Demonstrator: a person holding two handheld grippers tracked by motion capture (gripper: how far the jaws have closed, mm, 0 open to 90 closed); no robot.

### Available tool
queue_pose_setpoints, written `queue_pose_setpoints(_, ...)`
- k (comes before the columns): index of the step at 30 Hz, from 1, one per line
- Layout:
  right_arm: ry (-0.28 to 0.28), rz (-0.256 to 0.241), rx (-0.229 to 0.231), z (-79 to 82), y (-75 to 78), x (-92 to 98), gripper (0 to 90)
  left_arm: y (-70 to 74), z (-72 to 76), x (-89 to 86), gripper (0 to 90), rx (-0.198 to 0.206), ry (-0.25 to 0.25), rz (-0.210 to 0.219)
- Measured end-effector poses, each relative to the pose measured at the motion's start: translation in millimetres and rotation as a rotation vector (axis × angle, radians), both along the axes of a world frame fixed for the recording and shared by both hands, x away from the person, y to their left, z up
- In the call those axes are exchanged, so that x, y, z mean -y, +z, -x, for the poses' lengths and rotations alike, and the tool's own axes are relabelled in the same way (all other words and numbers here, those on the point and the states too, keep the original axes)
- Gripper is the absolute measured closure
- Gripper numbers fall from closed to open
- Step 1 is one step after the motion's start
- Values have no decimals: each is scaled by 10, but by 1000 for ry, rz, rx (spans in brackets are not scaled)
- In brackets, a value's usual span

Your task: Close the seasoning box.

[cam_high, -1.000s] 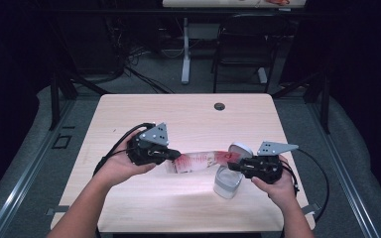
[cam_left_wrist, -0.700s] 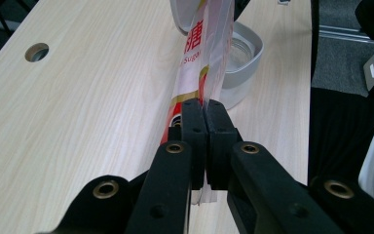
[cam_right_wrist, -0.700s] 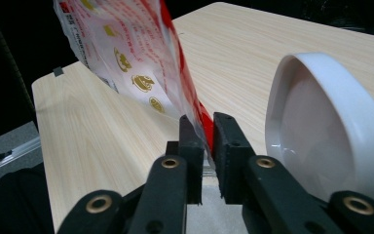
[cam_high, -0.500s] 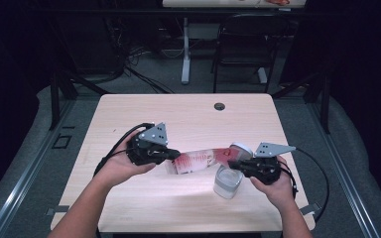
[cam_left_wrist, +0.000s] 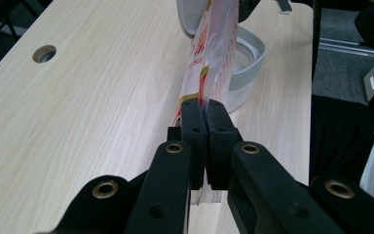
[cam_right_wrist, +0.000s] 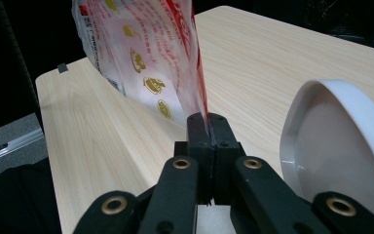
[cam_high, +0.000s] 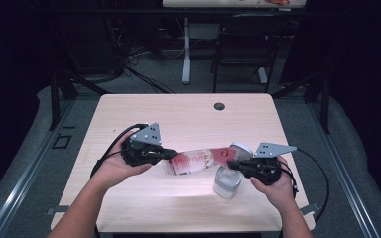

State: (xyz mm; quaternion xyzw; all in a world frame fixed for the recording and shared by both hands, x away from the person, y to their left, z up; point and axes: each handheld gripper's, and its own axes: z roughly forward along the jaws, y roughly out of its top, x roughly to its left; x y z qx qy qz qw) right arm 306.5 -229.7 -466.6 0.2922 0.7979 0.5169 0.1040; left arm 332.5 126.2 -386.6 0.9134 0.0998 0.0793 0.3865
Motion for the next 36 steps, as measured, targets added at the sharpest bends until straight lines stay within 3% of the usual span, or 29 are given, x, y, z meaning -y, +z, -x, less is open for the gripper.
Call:
queue_pose_setpoints(13, 6, 20, 20, 47, 61, -56, 900, -143, 13, -118, 885, -21, 28, 55)
queue_pose_setpoints(36, 28, 70, 51, 99, 199, -184, 900, -459, 48, -240, 882, -65, 88, 81)
